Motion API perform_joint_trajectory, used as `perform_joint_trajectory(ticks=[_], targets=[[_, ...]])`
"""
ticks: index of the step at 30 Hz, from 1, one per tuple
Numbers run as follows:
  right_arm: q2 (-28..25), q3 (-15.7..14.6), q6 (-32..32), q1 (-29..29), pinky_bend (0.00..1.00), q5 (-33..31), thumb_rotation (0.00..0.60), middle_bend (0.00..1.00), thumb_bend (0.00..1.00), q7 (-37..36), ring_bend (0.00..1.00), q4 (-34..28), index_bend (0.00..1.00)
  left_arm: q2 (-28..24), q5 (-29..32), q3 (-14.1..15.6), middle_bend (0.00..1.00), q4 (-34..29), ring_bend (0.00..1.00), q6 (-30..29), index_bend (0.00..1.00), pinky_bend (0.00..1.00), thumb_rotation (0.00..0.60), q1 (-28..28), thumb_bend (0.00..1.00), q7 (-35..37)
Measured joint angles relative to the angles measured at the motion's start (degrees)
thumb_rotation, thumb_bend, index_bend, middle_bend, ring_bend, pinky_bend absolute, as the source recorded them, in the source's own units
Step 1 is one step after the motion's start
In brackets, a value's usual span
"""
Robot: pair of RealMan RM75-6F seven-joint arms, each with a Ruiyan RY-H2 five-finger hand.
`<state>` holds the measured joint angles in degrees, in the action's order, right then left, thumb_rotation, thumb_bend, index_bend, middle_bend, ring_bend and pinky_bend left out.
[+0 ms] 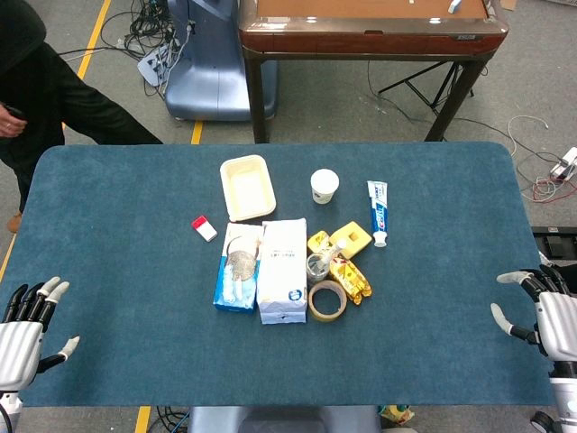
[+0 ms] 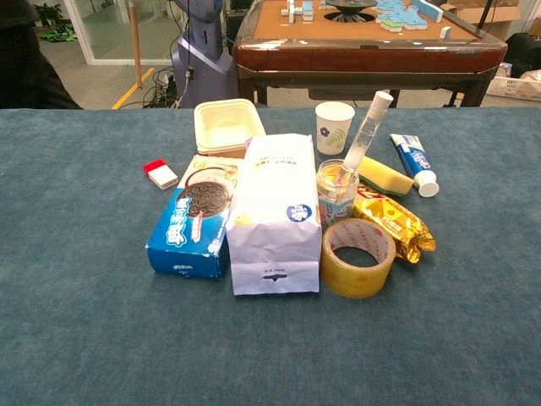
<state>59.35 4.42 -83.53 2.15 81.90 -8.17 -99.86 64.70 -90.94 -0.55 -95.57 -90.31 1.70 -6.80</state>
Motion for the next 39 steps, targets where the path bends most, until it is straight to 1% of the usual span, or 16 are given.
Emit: perform_joint_trajectory(ticks=[7,11,17,22,30,39], targets=[[-0.02,0.15,0.97,1.32,0.09,1.33,0.6,0.37,0.4,1.77,0.23,-0.85,0.38,0.12,0.07,-0.01,0.07,0.41,0.08,-0.09,0.11,0.0,0.6,-0.07,0.25,0.56],[-0.1,0.9,2.33,2.86,0.09,1.21,0.6,0.37,0.4,4.22,0.23,-2.32,0.38,0.2,0.09,0.08,0.07,0.78,0.08,-0.4,0.11,0.0,0.6,-0.36,0.25,1.14],[0.33,3.32,6.65,7.29,0.09,-0.69,0.6,0.36,0.39,8.55,0.23,-4.56,0.38,0.22,0.24,0.13,0.07,1.38,0.08,-0.79,0.11,0.0,0.6,-0.71,0.25,1.96],[1.47,5.17,12.1,11.96,0.09,-3.92,0.6,0.33,0.34,12.21,0.2,-5.49,0.38,0.15,0.26,0.19,0.07,1.8,0.08,-1.46,0.11,0.0,0.6,-1.23,0.25,2.71],[6.76,7.49,20.19,19.8,0.09,-10.0,0.6,0.27,0.31,17.89,0.14,-4.79,0.38,0.09,0.58,0.36,0.07,2.42,0.08,-1.75,0.11,0.0,0.6,-1.77,0.25,3.46],[14.07,8.02,25.09,25.94,0.09,-13.89,0.6,0.2,0.3,21.52,0.08,-0.05,0.38,0.09,0.82,0.24,0.07,2.53,0.08,-1.72,0.11,0.0,0.6,-1.95,0.25,3.57]])
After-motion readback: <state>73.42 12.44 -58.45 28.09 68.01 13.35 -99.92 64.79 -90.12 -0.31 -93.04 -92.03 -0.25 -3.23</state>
